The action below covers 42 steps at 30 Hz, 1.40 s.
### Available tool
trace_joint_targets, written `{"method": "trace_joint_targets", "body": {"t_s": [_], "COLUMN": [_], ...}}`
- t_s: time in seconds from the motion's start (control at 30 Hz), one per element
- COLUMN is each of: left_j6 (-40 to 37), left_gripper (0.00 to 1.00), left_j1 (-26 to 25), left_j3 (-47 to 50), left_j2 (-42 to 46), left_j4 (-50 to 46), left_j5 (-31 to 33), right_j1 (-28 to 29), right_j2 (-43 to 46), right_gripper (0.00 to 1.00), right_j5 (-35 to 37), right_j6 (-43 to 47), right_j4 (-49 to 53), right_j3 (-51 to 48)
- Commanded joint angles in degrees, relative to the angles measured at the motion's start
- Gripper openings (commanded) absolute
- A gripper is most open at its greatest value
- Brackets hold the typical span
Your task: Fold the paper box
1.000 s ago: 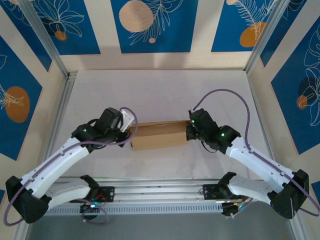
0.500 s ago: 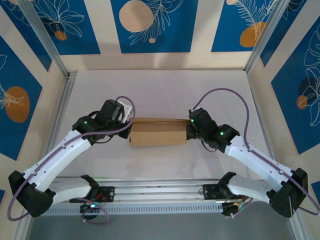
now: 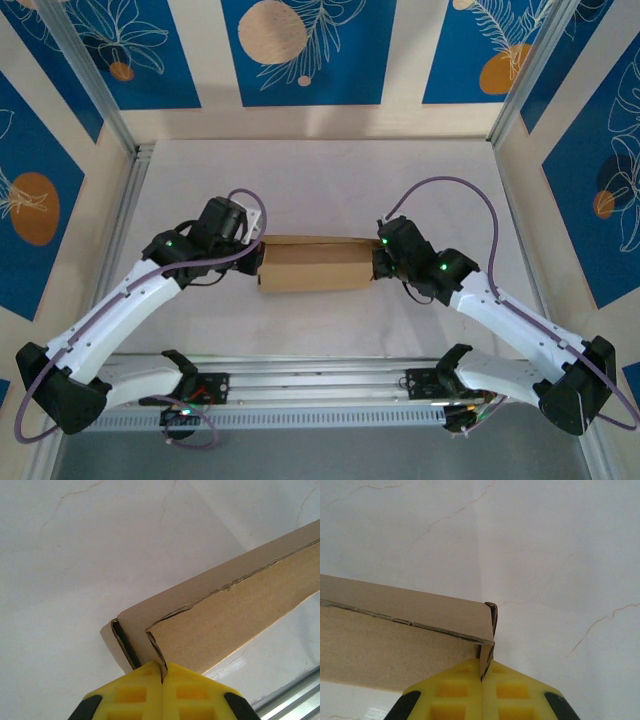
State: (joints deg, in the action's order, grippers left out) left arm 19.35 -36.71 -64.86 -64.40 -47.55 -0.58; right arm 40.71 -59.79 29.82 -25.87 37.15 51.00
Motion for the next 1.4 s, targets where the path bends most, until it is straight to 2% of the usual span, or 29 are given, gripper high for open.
{"method": "trace_joint_targets", "body": {"t_s": [0.0,0.23,0.37,0.73,0.97,1.27,1.37], "left_j6": [-1.34,-3.61,-3.32,0.22,1.88,6.56,7.49], "left_gripper": [0.00,0.00,0.00,0.00,0.00,0.00,0.00], "left_j1": [0.67,1.36,1.69,1.78,1.78,1.74,1.81], "left_j3": [0.71,3.36,5.73,12.80,17.14,20.52,21.33], "left_j2": [1.83,4.24,4.99,7.25,9.65,10.65,10.69], "left_j4": [0.30,-1.17,0.18,4.86,7.27,11.07,11.47], "left_j5": [0.28,3.77,3.21,3.94,4.97,1.32,2.20], "right_j1": [1.04,1.06,0.92,1.08,1.13,1.16,1.12], "right_j2": [-0.25,-0.07,-0.06,0.29,0.29,0.11,0.27], "right_gripper": [0.00,0.00,0.00,0.00,0.00,0.00,0.00], "right_j5": [-3.65,-2.80,-2.64,-3.73,-1.33,-1.96,-1.99], "right_j6": [-0.35,0.18,0.41,-0.56,-2.09,-3.57,-3.96], "right_j4": [4.58,4.69,4.44,4.21,3.09,2.27,2.54], "right_j3": [-0.41,-0.15,0.04,-1.74,-3.97,-5.99,-5.89]}}
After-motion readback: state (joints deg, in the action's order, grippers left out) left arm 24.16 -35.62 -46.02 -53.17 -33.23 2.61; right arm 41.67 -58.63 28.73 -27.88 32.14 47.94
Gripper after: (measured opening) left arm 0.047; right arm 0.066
